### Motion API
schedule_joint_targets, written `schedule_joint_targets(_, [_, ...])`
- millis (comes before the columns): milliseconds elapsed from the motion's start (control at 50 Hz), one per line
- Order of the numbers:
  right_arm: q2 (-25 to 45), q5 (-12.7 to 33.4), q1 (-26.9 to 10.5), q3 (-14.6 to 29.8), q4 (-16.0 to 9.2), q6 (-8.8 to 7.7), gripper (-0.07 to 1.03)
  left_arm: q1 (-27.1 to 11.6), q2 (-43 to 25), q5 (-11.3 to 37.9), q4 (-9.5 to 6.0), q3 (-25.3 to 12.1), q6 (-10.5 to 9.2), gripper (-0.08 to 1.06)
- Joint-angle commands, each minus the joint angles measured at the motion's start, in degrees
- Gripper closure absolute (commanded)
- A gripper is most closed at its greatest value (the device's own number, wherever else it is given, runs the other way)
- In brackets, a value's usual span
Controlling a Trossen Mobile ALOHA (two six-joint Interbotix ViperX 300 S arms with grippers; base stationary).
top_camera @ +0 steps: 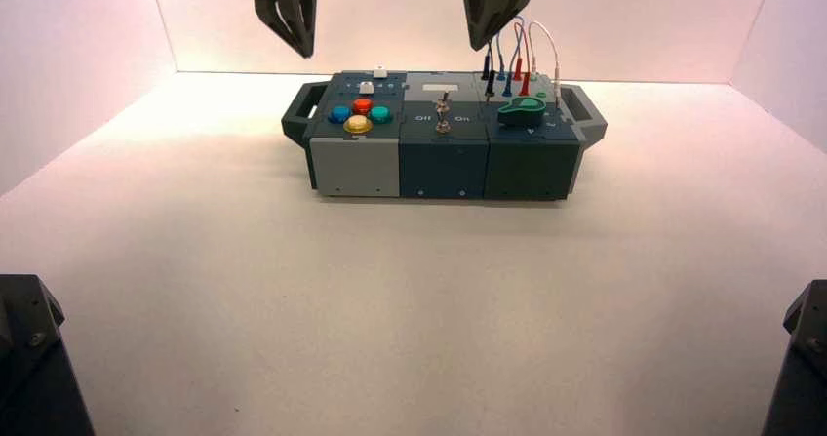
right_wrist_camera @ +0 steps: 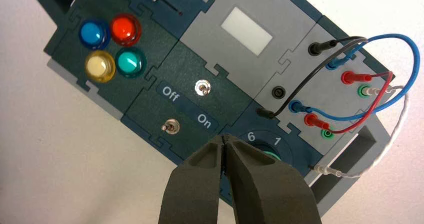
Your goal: Flip the top switch on with the right gripper.
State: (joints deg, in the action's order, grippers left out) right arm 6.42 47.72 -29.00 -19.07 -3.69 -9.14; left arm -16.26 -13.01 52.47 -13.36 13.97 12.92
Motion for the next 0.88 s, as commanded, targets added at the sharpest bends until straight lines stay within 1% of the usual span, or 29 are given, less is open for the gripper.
schedule_joint_targets(20, [-2.7,-1.2,0.1,-0.5,0.0,-1.05,0.98,-0.3,3.7,-0.4,-0.09,0.2,0.88,1.01])
schedule_joint_targets(80, [-3.2,-3.0,0.1,-2.4,-0.1,-2.02,0.98,-0.3,4.7,-1.1,-0.18,0.7,0.88,1.01])
schedule_joint_targets(140, [-3.4,-3.7,0.1,-3.3,0.0,-2.46,0.98,-0.4,4.8,-1.3,-0.18,0.8,0.88,1.01])
schedule_joint_targets(280, [-4.0,-3.7,0.1,-4.3,0.4,-3.16,0.98,-0.4,4.7,-2.1,-0.18,0.9,1.05,1.01])
schedule_joint_targets(380, [-4.2,-3.8,0.1,-4.7,0.7,-4.31,0.98,-0.4,4.7,-2.4,-0.26,1.1,1.05,1.01])
schedule_joint_targets(480, [-4.0,-4.5,-0.1,-4.4,0.6,-4.31,0.98,-0.4,4.7,-2.5,-0.18,1.4,1.14,1.01])
schedule_joint_targets(620, [-4.6,-4.6,0.3,-4.1,0.7,-4.31,0.98,-0.4,4.7,-2.9,-0.44,2.3,1.14,1.01])
schedule_joint_targets(880, [-4.4,-4.7,0.3,-4.7,0.6,-4.31,0.98,-0.5,5.3,-2.9,-0.44,2.4,1.23,1.01])
